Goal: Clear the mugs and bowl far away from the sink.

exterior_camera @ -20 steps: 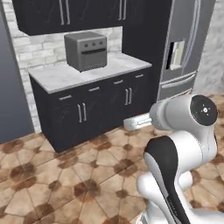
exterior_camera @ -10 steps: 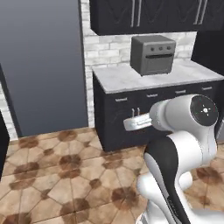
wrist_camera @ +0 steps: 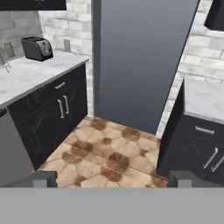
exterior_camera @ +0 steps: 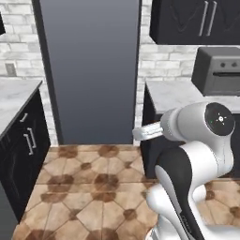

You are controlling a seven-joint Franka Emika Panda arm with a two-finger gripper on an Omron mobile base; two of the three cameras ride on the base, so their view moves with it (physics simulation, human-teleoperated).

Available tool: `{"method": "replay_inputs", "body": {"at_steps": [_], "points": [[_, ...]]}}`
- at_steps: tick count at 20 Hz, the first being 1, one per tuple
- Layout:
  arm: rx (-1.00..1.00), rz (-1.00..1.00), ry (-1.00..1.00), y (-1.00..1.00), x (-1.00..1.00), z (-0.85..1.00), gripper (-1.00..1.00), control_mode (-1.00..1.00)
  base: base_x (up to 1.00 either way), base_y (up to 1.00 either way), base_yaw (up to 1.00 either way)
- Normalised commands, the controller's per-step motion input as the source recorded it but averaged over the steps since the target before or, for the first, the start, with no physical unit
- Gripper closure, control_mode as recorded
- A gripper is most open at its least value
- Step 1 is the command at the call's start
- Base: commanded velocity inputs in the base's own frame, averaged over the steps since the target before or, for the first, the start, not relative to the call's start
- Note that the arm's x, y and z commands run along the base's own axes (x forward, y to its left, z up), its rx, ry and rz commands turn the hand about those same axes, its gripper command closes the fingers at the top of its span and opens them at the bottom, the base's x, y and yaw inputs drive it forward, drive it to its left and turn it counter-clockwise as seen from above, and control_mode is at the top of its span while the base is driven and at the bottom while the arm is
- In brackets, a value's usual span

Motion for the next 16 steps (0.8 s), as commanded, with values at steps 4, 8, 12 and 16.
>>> {"method": "replay_inputs", "body": {"at_steps": [4,8,12,16], "points": [[0.0,0.0,0.0,0.0,0.0,0.0,-1.0,1.0,0.74,0.01,0.41],[0.0,0.0,0.0,0.0,0.0,0.0,-1.0,1.0,0.52,0.23,0.46],[0.0,0.0,0.0,0.0,0.0,0.0,-1.0,1.0,0.44,0.42,0.54],[0.0,0.0,0.0,0.0,0.0,0.0,-1.0,1.0,0.48,0.42,0.58]]}}
